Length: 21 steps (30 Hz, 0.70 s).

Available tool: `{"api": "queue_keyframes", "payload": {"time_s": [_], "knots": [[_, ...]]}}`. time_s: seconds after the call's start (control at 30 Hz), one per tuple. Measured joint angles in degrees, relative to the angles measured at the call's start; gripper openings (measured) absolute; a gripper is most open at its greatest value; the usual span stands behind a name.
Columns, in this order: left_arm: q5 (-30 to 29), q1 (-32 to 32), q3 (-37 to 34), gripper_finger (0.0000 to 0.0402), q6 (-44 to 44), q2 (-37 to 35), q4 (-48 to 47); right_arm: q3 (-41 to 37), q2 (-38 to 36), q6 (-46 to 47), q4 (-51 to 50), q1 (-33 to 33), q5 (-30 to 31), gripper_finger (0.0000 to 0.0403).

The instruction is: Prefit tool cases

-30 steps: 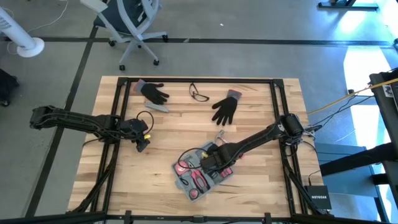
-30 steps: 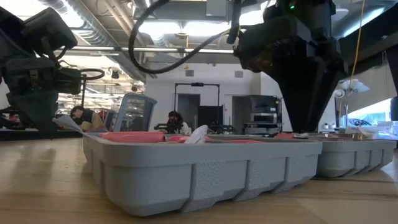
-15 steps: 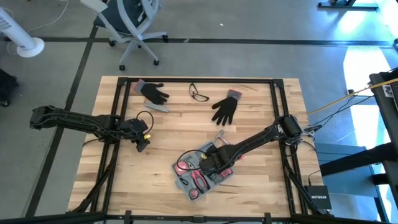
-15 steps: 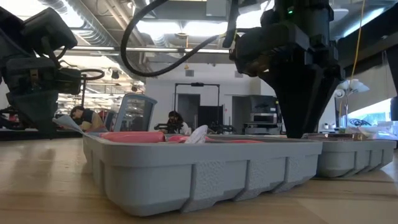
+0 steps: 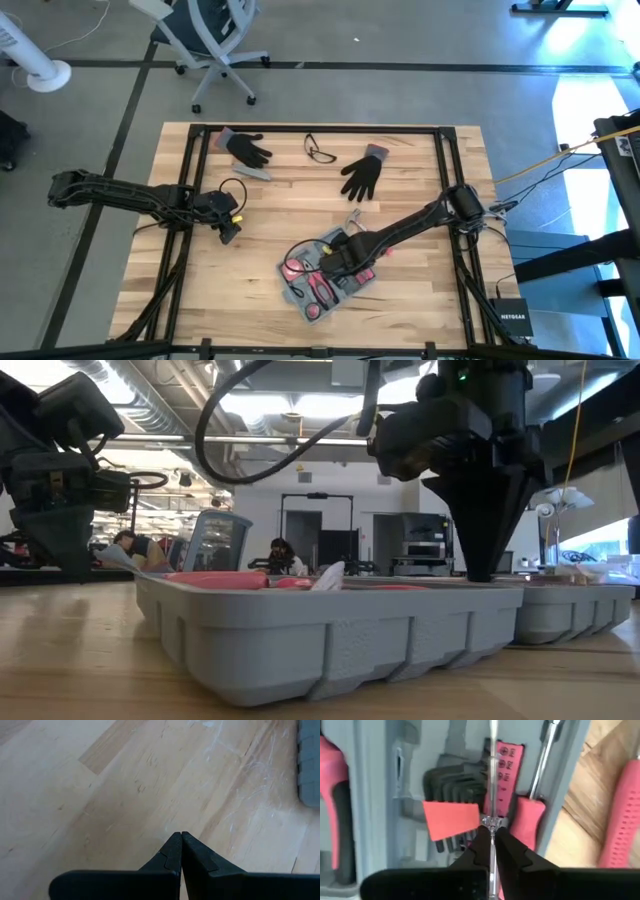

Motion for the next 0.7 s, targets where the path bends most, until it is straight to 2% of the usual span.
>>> {"api": "queue_keyframes", "payload": {"time_s": [0.23,0.53,0.7], "knots": [[0.0,0.0,0.0,0.0000,0.2,0.0,0.0,3.1,0.1,-1.5,-5.3,0.1,1.6,0.0000],[0.0,0.0,0.0,0.0000,0.0,0.0,0.0,3.1,0.1,-2.5,-4.1,0.1,1.6,0.0007],[1.3,0.0,0.0,0.0000,0.0,0.0,0.0,2.6,0.0,-1.1,-4.0,-0.8,1.7,0.0031]]}}
